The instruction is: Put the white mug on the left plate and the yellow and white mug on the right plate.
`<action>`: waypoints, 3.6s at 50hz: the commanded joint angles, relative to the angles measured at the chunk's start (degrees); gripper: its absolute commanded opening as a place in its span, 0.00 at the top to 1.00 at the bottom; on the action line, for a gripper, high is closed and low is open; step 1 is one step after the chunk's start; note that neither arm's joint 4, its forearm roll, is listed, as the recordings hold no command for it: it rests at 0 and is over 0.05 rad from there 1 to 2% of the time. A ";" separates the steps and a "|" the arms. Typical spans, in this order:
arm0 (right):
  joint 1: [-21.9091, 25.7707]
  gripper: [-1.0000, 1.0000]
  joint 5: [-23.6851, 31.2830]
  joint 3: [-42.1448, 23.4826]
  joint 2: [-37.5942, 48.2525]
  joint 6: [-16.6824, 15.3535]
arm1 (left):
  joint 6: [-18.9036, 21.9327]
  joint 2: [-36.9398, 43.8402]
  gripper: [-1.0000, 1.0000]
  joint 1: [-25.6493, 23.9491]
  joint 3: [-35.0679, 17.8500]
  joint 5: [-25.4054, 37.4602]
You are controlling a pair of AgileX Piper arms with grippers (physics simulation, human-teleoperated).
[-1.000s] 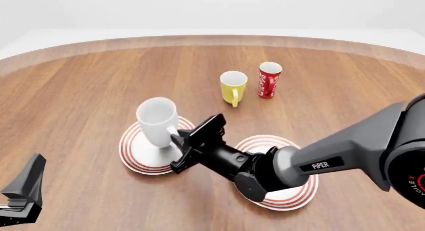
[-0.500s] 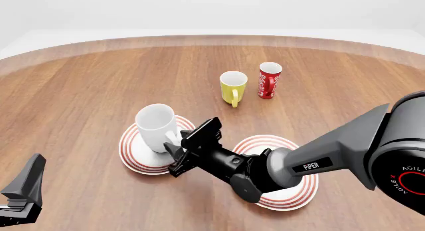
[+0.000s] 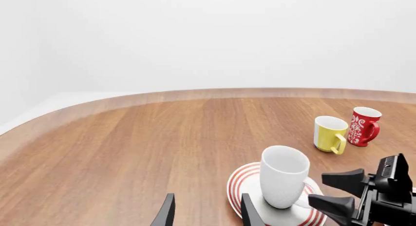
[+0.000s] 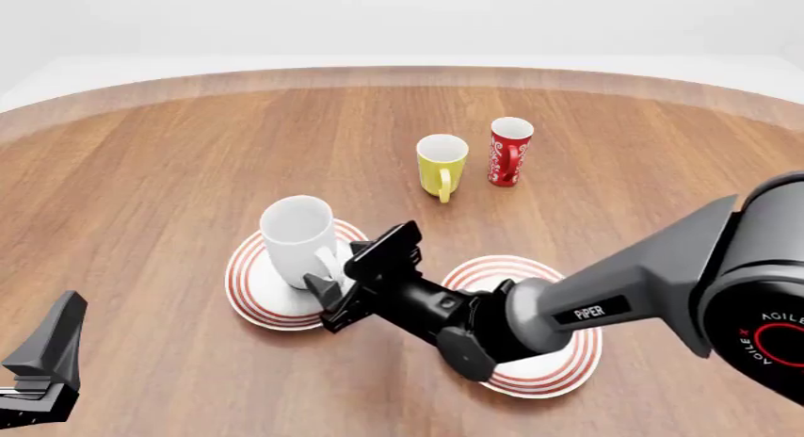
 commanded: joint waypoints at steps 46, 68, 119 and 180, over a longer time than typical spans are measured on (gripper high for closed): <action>-7.91 0.00 -1.92 10.44 -14.61 -2.18 | 0.00 0.00 0.00 0.00 0.00 0.00; -12.05 0.00 -3.68 11.05 -17.03 -1.91 | 0.00 0.00 0.00 0.00 0.00 0.00; -23.83 0.00 -6.14 6.04 -13.68 2.04 | 0.00 0.00 0.00 0.00 0.00 0.00; -27.19 0.00 -3.10 -5.30 -1.66 4.55 | 0.00 0.00 0.00 0.00 0.00 0.00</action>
